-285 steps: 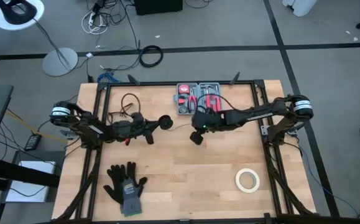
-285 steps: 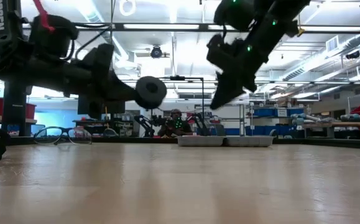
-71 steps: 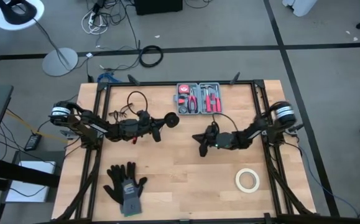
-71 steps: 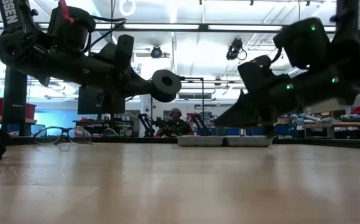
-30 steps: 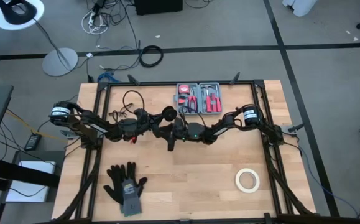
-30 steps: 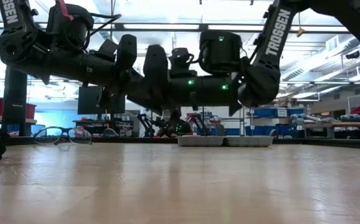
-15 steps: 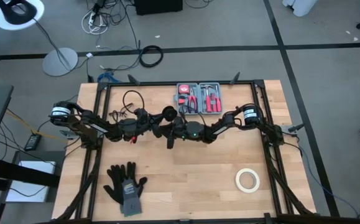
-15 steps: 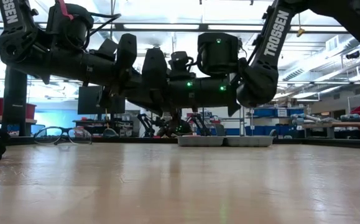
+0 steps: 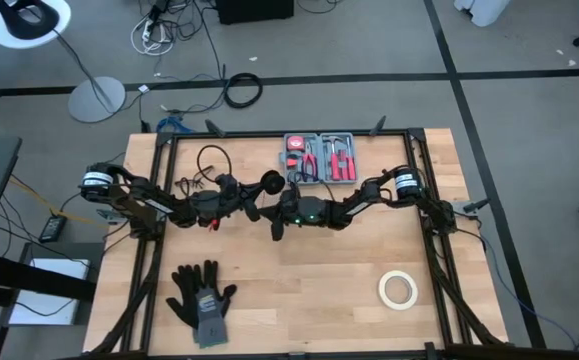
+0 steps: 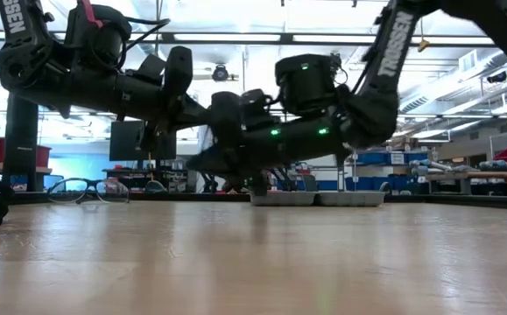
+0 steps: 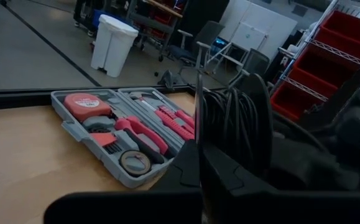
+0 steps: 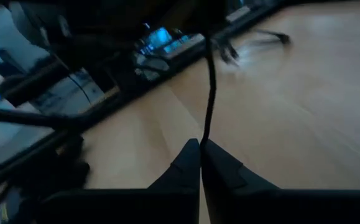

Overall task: Coil cords
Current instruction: Coil the black wire onto the black spool

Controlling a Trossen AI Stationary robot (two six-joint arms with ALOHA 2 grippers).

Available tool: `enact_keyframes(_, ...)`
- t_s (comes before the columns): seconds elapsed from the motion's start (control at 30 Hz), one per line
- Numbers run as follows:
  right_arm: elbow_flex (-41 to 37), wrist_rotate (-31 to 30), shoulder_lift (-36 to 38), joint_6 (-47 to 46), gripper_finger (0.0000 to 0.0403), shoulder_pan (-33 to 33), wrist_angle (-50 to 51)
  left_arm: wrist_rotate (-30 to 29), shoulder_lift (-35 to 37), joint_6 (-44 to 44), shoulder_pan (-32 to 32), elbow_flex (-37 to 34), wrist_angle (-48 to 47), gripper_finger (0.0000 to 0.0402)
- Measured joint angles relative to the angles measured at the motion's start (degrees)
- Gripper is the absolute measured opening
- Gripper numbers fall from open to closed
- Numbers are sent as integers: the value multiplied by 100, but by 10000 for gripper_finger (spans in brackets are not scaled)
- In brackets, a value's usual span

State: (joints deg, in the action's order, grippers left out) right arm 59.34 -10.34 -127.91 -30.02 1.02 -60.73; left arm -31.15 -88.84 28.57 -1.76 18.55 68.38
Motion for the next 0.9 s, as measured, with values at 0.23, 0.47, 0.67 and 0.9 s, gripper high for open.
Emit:
enact_keyframes(0.23,-1321,-499,1157,-342,2,1,544,242,0,49,2,-95,-15,0)
enact_keyframes(0.47,-2555,-949,2861,-404,1,77,1555,566,0,58,0,-123,-51,0)
enact_keyframes(0.67,-2720,-1104,3841,-29,1,232,1933,1087,0,134,0,-33,-481,0)
enact_keyframes(0.9,-1832,-787,3680,540,0,256,2391,1285,2,169,15,560,-1756,0)
